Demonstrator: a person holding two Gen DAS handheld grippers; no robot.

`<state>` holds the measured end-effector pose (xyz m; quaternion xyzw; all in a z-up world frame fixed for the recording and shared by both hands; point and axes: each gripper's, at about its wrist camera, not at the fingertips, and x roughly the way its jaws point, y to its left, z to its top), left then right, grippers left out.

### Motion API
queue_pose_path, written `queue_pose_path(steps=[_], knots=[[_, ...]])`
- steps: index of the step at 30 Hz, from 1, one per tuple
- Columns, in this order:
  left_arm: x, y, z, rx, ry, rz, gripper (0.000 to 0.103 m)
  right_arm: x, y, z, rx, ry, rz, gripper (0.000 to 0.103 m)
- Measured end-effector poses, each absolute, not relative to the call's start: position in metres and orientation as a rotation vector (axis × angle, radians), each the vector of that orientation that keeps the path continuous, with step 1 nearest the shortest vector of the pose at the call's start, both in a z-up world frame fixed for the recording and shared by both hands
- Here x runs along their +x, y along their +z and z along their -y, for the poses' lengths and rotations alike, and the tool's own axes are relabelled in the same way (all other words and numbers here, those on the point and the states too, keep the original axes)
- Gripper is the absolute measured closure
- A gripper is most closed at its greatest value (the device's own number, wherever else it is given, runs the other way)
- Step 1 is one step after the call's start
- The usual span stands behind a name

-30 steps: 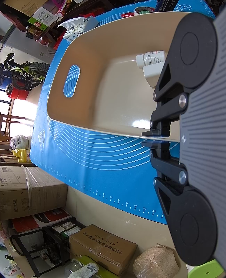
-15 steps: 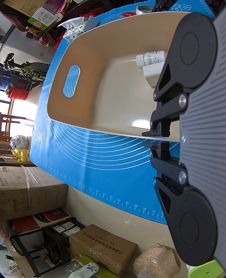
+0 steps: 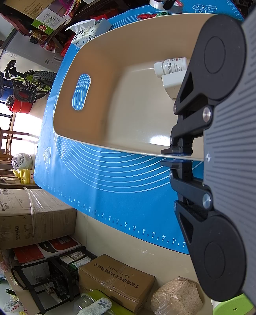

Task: Organize rigid objects
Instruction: 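Move the right gripper to the clear tape roll and grasp its rim, then carry the tape roll into the basket and open the right gripper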

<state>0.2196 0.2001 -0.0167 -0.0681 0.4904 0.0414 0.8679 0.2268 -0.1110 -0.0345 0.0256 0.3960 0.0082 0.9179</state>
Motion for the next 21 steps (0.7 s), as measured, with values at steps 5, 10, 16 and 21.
queue_pose_path(steps=[5,10,16,21], knots=[[0.22,-0.017,-0.2,-0.142,0.087,-1.026,0.098,0.228,-0.014,0.103,0.057,0.03,-0.768,0.087],[0.22,-0.016,-0.2,-0.143,0.087,-1.027,0.098,0.231,0.013,0.086,0.043,0.076,-0.702,0.087],[0.22,-0.017,-0.2,-0.143,0.087,-1.027,0.098,0.241,0.041,0.059,0.032,0.138,-0.632,0.087],[0.22,-0.017,-0.2,-0.142,0.087,-1.027,0.098,0.255,0.054,0.031,0.038,0.199,-0.602,0.087]])
